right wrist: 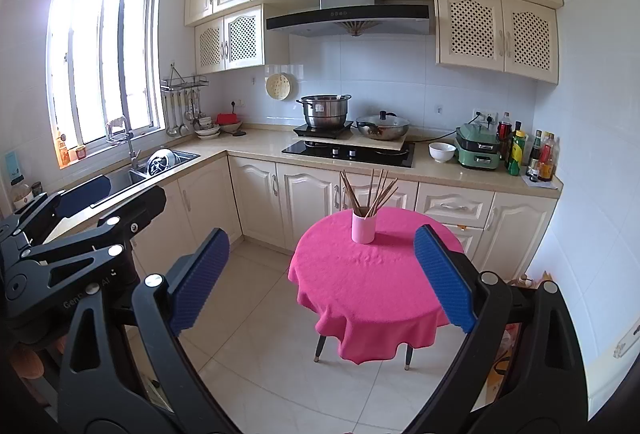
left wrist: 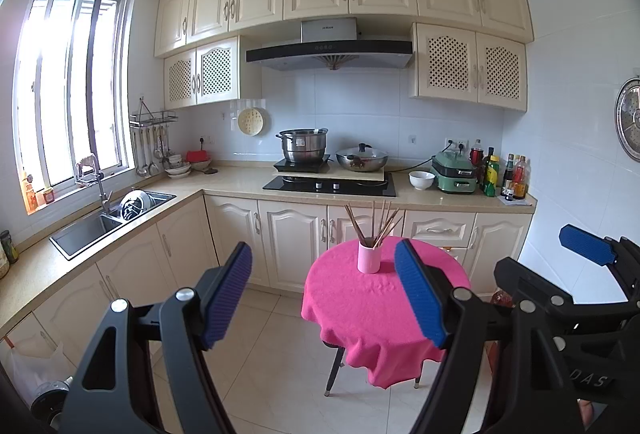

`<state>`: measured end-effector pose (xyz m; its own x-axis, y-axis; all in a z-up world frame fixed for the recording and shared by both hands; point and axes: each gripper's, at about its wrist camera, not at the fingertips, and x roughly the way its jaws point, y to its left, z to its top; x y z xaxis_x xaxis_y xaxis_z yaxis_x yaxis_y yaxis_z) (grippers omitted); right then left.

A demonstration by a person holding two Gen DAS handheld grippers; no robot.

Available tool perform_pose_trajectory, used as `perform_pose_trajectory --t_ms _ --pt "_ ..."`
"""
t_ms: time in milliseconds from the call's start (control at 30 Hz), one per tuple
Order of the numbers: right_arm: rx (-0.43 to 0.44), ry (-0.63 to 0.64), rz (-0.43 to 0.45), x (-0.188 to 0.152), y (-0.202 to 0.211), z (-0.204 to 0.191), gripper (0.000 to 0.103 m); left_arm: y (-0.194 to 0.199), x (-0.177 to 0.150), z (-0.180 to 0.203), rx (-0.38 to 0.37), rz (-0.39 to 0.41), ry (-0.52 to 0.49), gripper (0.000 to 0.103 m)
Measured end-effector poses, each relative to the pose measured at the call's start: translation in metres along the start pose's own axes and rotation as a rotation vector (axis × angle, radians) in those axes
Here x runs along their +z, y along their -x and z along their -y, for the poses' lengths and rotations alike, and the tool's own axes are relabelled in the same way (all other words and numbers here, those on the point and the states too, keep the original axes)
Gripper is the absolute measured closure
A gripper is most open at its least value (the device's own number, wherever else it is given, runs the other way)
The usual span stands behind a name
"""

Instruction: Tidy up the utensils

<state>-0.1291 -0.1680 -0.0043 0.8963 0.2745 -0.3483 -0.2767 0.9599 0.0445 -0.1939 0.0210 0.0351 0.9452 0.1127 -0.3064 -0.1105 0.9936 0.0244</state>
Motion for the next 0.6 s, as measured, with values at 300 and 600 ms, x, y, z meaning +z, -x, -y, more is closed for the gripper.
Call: perform_pose_trajectory --t_ms 300,600 --pt "0.001 -0.002 -0.003 0.0000 -0.0034 0.0008 0.011 -0.0009 -0.0002 -0.0013 0.000 -0.002 -0.001 0.030" --pt "0.006 -0.002 -0.007 -0.0012 -0.0092 -0.0031 0.011 -0.0042 -0.0046 -0.0079 0.003 -0.005 -0.001 0.030"
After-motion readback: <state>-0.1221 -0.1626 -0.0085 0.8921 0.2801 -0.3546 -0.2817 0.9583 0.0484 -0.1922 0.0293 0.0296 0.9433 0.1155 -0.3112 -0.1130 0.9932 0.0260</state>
